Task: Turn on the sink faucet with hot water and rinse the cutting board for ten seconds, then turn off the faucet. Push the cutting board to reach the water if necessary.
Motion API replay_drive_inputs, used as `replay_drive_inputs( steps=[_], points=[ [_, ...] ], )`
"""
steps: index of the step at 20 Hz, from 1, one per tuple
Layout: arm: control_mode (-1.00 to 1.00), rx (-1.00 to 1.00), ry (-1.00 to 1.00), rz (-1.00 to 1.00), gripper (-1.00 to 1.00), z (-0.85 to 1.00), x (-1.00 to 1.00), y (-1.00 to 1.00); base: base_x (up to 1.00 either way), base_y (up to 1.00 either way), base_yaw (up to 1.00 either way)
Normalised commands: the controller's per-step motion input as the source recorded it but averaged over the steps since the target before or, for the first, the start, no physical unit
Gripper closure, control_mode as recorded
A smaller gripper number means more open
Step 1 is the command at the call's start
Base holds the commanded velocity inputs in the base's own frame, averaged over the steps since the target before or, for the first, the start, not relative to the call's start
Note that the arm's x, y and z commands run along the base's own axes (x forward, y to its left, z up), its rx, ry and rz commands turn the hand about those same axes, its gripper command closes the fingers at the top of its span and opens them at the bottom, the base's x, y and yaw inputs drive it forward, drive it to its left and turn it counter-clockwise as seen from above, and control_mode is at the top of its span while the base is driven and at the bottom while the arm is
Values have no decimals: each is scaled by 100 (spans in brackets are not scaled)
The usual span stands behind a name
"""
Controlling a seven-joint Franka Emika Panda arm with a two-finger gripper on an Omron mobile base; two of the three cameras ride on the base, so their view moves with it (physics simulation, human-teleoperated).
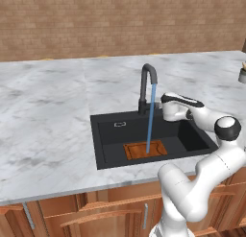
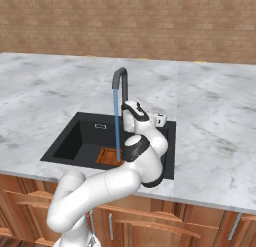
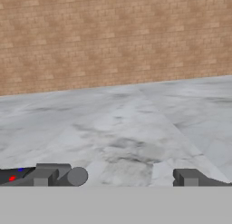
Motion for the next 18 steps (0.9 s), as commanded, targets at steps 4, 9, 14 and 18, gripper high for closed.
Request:
replay_drive_inputs(
  steps=[4,9,14,18],
  points=[
    [-100,0,0,0,-100,0,0,0,0,0,0],
    [-100,0,0,0,-100,0,0,0,0,0,0],
    [-100,0,0,0,-100,0,0,0,0,0,0],
    [-100,0,0,0,-100,4,0,0,0,0,0]
  ],
)
